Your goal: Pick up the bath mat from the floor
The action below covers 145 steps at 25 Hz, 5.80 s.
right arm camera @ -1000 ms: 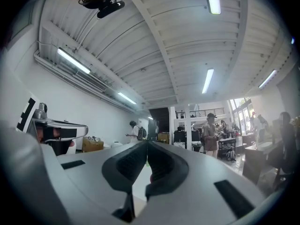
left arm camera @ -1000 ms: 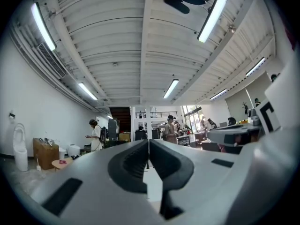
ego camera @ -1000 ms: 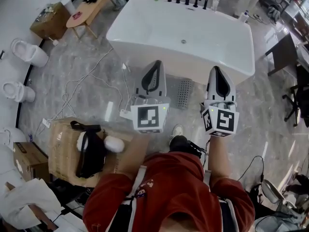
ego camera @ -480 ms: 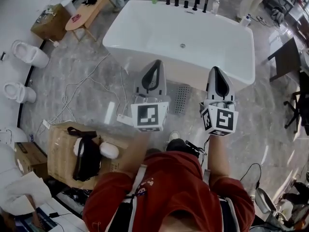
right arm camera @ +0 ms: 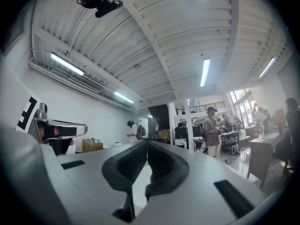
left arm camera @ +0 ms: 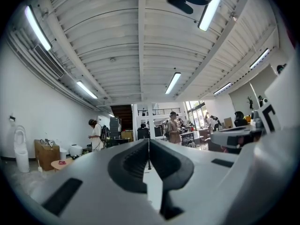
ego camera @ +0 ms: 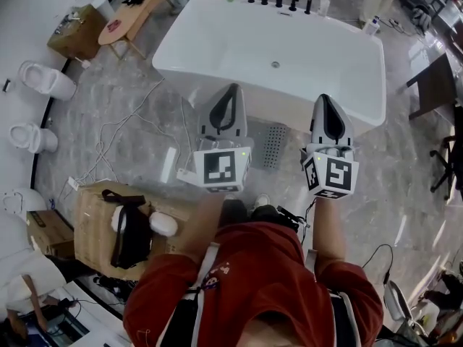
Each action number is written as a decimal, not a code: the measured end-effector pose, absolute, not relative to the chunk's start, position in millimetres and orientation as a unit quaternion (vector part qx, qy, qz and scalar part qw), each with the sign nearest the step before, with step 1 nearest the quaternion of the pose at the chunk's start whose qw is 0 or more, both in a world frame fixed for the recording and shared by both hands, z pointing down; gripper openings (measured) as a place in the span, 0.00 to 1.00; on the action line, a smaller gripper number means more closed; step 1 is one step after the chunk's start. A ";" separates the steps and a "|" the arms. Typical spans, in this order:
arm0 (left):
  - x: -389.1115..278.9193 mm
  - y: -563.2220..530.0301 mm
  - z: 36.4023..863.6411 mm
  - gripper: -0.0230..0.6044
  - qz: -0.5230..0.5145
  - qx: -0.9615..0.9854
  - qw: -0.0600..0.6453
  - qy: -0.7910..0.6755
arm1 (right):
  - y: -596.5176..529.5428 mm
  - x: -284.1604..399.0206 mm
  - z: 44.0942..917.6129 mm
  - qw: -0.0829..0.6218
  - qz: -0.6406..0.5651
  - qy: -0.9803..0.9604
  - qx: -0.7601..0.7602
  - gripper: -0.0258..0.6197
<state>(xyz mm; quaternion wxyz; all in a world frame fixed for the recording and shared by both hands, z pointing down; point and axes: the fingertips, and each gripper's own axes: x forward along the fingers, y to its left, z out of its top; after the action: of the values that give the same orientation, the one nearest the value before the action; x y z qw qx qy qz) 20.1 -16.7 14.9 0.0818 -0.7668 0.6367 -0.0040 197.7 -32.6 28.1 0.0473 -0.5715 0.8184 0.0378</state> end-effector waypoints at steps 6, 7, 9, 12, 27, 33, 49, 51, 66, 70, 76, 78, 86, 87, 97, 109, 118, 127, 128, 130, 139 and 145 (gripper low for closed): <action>13.1 -28.2 17.4 0.06 -0.001 -0.767 0.083 0.636 | -41.6 191.4 29.7 0.045 0.041 0.816 -0.575 0.06; 12.7 -31.0 16.7 0.06 0.001 -0.769 0.083 0.634 | -44.2 190.4 29.0 0.044 0.043 0.815 -0.576 0.06; 11.0 -36.0 16.6 0.06 0.001 -0.773 0.080 0.630 | -48.9 187.0 27.8 0.042 0.045 0.813 -0.579 0.06; 2.2 -43.3 11.7 0.06 0.018 -0.776 0.074 0.626 | -55.3 176.9 25.3 0.040 0.050 0.811 -0.582 0.06; -100.4 -98.4 5.5 0.06 0.046 -0.781 0.067 0.619 | -99.5 84.9 17.7 0.028 0.070 0.793 -0.605 0.06; -135.8 -122.6 10.6 0.06 0.043 -0.786 0.066 0.613 | -116.8 57.5 16.2 0.020 0.078 0.779 -0.622 0.06; -155.2 -136.7 29.8 0.06 0.034 -0.795 0.052 0.604 | -120.1 56.2 26.5 0.008 0.076 0.760 -0.645 0.06; -155.6 -136.9 34.0 0.06 0.026 -0.792 0.051 0.608 | -118.6 61.4 29.0 0.007 0.072 0.760 -0.646 0.06; -120.5 -139.4 79.1 0.06 -0.007 -0.800 0.048 0.598 | -128.8 98.5 71.5 -0.022 0.030 0.772 -0.635 0.06; -117.2 -133.2 104.5 0.06 -0.012 -0.797 0.034 0.603 | -126.0 97.3 96.2 -0.030 0.019 0.778 -0.627 0.06; -102.5 -126.2 143.0 0.06 -0.011 -0.804 0.009 0.594 | -128.6 100.2 143.5 -0.046 0.001 0.784 -0.619 0.06; -100.0 -125.8 155.9 0.06 -0.013 -0.806 0.006 0.591 | -130.0 97.3 164.4 -0.063 0.003 0.790 -0.609 0.06; -92.2 -139.0 244.4 0.06 -0.080 -0.805 -0.017 0.588 | -140.1 102.3 263.6 -0.105 -0.046 0.805 -0.582 0.09; -92.6 -139.0 257.4 0.06 -0.088 -0.804 -0.020 0.587 | -140.6 102.1 278.6 -0.114 -0.051 0.808 -0.575 0.09; -91.5 -139.1 400.4 0.06 -0.151 -0.790 -0.085 0.589 | -139.9 120.9 430.8 -0.171 -0.136 0.798 -0.562 0.13; -104.0 -125.7 597.8 0.07 -0.214 -0.764 -0.140 0.592 | -134.2 124.3 628.3 -0.223 -0.210 0.786 -0.537 0.19; -120.3 -131.1 704.7 0.07 -0.240 -0.750 -0.161 0.595 | -130.8 121.7 725.5 -0.243 -0.235 0.770 -0.541 0.22; -135.0 -130.6 812.8 0.25 -0.283 -0.743 -0.185 0.577 | -127.6 119.5 829.6 -0.257 -0.266 0.753 -0.545 0.23; -138.0 -127.8 825.3 0.27 -0.288 -0.740 -0.192 0.577 | -124.9 119.3 842.1 -0.261 -0.269 0.751 -0.544 0.24; -143.0 -122.2 849.9 0.31 -0.296 -0.733 -0.206 0.576 | -120.4 120.9 865.0 -0.270 -0.271 0.747 -0.544 0.25; -178.6 -99.7 960.0 0.45 -0.325 -0.689 -0.290 0.579 | -105.8 137.0 962.3 -0.306 -0.307 0.709 -0.556 0.36; -187.5 -94.1 1011.5 0.53 -0.346 -0.674 -0.316 0.571 | -106.6 151.9 1015.4 -0.332 -0.330 0.684 -0.559 0.45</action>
<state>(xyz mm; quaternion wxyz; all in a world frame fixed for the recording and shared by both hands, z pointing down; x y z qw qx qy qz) -187.5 -94.1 1011.5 -0.3160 -0.6739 0.5711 -0.3462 151.9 -106.6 1015.4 -0.3322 -0.5594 0.6838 -0.3304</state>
